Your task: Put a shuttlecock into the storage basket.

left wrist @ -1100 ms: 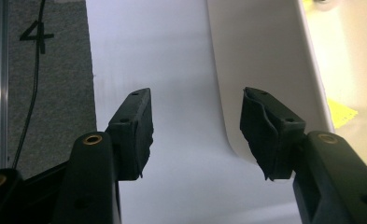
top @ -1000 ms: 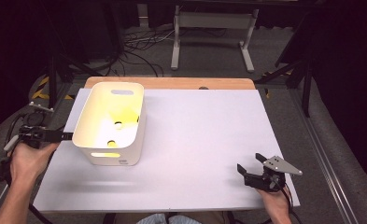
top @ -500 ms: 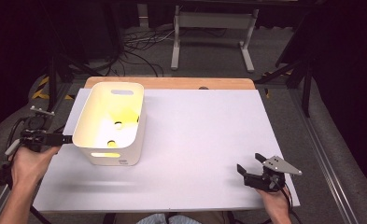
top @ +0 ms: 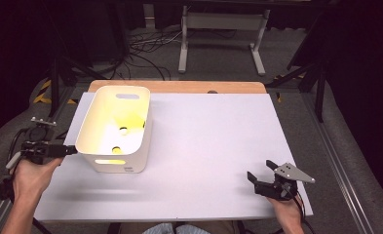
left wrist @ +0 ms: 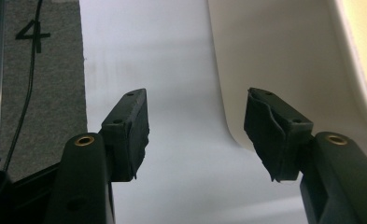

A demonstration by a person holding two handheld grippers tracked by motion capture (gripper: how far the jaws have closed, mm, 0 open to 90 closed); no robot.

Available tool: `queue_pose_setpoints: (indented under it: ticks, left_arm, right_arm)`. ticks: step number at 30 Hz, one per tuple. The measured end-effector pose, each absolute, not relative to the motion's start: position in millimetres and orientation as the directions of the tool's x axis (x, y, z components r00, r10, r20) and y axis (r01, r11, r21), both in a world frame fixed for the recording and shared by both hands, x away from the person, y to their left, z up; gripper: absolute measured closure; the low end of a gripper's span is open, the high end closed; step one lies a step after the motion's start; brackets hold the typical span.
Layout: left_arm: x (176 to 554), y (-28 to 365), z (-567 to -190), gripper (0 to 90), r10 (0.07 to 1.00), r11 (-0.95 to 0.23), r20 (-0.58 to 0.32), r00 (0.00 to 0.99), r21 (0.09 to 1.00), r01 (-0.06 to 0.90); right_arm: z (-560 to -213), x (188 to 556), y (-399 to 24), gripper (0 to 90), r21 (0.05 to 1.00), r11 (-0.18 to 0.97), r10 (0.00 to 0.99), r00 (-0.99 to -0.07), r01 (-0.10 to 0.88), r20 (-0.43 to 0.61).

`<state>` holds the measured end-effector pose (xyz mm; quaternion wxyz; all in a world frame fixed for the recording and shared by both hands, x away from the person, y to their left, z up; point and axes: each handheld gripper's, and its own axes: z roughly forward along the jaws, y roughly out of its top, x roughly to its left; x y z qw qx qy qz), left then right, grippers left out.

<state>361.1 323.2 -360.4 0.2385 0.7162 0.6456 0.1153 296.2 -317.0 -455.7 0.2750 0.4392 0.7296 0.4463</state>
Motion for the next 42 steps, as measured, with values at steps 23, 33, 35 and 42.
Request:
queue_pose_setpoints:
  ticks: [23, 33, 35, 42]
  left_arm:
    - [345, 320, -375, 39.5, 0.974, -0.058, -0.161, 0.162, 0.514, 0.856]
    - [338, 317, -379, 38.9, 0.972, -0.063, -0.162, 0.173, 0.529, 0.846]
    - [336, 317, -380, 38.8, 0.971, -0.063, -0.162, 0.175, 0.533, 0.844]
    - [329, 315, -382, 37.6, 0.970, -0.064, -0.163, 0.182, 0.550, 0.833]
  right_arm:
    - [-456, 296, -317, 15.1, 0.893, 0.217, 0.886, -0.463, 0.394, -0.011]
    - [-456, 296, -317, 15.2, 0.893, 0.218, 0.886, -0.464, 0.394, -0.012]
    - [-456, 296, -317, 15.1, 0.893, 0.218, 0.886, -0.464, 0.393, -0.012]
    - [-455, 296, -317, 15.1, 0.893, 0.218, 0.886, -0.464, 0.393, -0.012]
